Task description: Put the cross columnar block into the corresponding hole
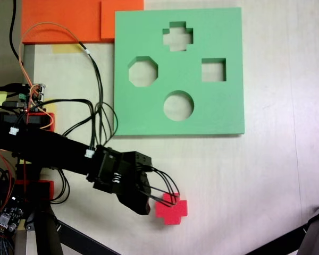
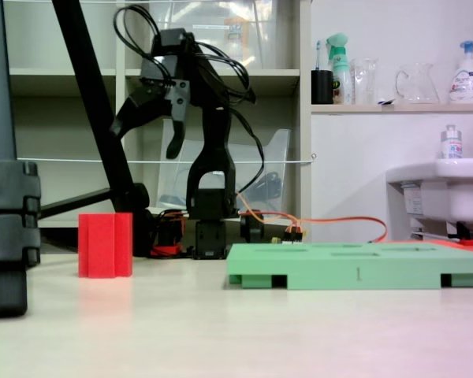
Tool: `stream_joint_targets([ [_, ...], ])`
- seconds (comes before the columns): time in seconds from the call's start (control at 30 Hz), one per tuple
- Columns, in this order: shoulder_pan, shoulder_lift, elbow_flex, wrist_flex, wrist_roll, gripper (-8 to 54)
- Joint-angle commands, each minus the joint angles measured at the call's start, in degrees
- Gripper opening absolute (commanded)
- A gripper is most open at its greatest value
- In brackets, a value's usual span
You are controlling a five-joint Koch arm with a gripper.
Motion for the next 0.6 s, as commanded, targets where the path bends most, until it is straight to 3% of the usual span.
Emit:
stream_joint_targets([
  [0.0, 0.6, -1.7, -4.5, 3.0, -0.4, 52.2],
  [0.23, 2.5, -12.0, -5.1, 2.5, -4.6, 52.3],
  [0.57, 4.2, -18.3, -5.0, -2.9, -4.6, 52.3],
])
